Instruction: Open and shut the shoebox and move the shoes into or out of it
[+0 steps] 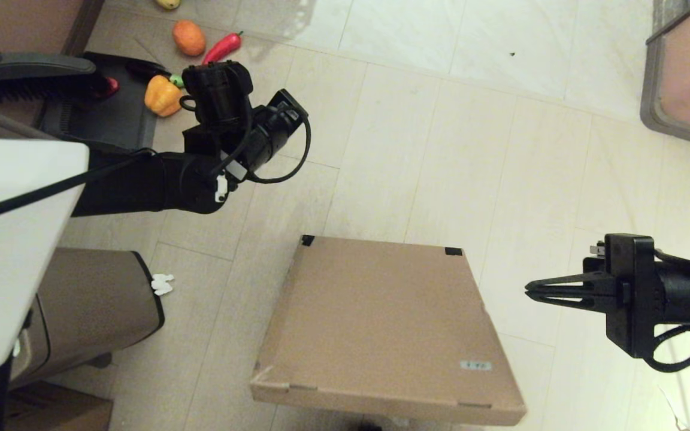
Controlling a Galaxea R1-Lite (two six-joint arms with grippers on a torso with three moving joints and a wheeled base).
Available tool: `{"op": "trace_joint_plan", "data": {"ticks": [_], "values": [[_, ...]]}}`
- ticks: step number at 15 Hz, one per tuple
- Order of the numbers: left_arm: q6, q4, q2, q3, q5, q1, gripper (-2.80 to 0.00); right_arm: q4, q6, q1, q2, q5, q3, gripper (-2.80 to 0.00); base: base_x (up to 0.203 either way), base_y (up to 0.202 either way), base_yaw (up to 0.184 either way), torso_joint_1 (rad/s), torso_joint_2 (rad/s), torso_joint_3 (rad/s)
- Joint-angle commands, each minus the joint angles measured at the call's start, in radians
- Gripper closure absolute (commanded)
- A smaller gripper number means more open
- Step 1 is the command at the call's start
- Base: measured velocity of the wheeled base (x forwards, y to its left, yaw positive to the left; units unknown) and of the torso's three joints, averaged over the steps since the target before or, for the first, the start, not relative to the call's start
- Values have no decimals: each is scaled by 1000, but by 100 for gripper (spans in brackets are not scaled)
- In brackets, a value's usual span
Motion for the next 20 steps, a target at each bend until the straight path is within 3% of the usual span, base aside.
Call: {"op": "trace_joint_plan", "data": {"ticks": [1,2,3,4,5,8,9,10,13,18,20], "values": [[-1,1,-6,25,3,1,0,-2,0,2,-100,-20,51,0,0,0,0,0,0,0],[13,0,-13,66,3,5,0,-6,-60,-4,-105,-45,57,0,0,0,0,0,0,0],[42,-3,-24,122,4,11,0,-13,-177,-18,-105,-70,60,0,0,0,0,0,0,0],[83,-7,-40,189,4,18,0,-16,-344,-34,-98,-118,61,0,0,0,0,0,0,0],[127,-12,-61,267,3,24,0,-14,-557,-44,-82,-210,66,0,0,0,0,0,0,0],[212,-62,-115,528,-1,55,0,16,-1247,-54,-23,-620,137,0,0,0,0,0,0,0],[250,-96,-129,606,-2,66,0,21,-1437,-57,-19,-727,195,0,0,0,0,0,0,0],[299,-138,-146,674,-2,72,0,22,-1547,-58,-42,-797,260,0,0,0,0,0,0,0],[399,-248,-246,936,-3,112,0,23,-1584,-64,-249,-905,364,0,0,0,0,0,0,0],[440,-439,-550,1559,-3,239,0,63,-1594,-66,-761,-992,578,0,0,0,0,0,0,0],[445,-473,-723,1757,-3,261,0,163,-1613,-66,-986,-1014,626,0,0,0,0,0,0,0]]}}
